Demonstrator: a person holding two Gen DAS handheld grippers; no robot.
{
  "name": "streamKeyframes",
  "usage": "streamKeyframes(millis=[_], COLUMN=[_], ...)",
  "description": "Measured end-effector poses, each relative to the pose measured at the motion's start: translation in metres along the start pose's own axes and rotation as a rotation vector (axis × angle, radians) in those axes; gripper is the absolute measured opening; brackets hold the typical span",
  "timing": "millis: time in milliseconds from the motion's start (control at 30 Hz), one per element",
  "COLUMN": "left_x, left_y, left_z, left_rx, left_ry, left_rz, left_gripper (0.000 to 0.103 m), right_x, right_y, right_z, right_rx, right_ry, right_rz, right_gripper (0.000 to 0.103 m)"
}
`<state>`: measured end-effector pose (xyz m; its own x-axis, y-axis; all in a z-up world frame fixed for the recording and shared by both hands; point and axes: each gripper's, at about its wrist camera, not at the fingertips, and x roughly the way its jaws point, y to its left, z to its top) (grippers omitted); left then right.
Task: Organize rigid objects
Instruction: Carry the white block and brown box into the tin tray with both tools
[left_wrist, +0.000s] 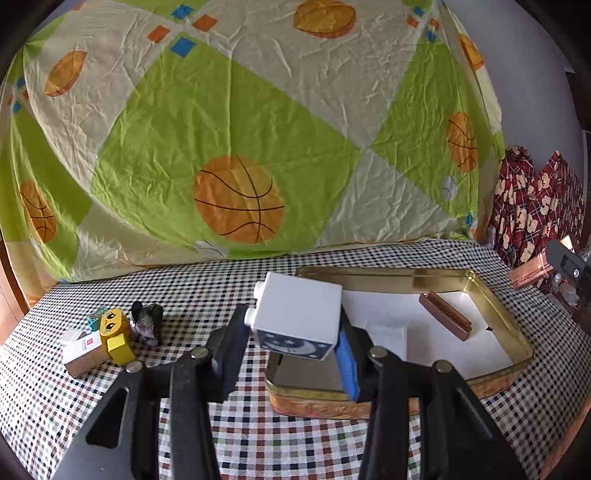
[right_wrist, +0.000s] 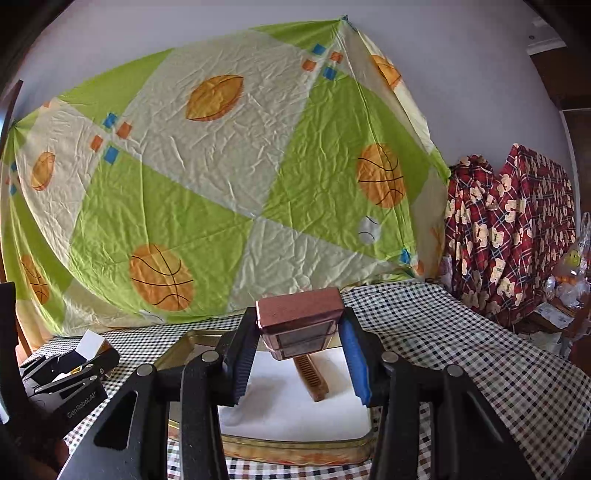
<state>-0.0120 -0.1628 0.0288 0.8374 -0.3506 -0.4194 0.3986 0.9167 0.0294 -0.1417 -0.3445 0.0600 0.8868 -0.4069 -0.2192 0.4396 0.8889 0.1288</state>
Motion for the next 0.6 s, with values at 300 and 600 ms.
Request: streamKeyframes(millis=[300,600], left_x=[0.028,0.050], left_y=[-0.024,-0.021], left_z=[0.000,-0.004], left_rx=[0.030,0.042], left_ry=[0.034,0.080], left_rz=[-0.020,0.004], left_gripper=[0.043,0.043], right_x=[0.029,0.054], right_y=[-0.001,0.008], right_z=[-0.014,-0.026], right_rx=[-0.018,-0.029], right_ry=[0.086,0.181], right_rz=[0.000,0.010], right_gripper=[0.047,0.047])
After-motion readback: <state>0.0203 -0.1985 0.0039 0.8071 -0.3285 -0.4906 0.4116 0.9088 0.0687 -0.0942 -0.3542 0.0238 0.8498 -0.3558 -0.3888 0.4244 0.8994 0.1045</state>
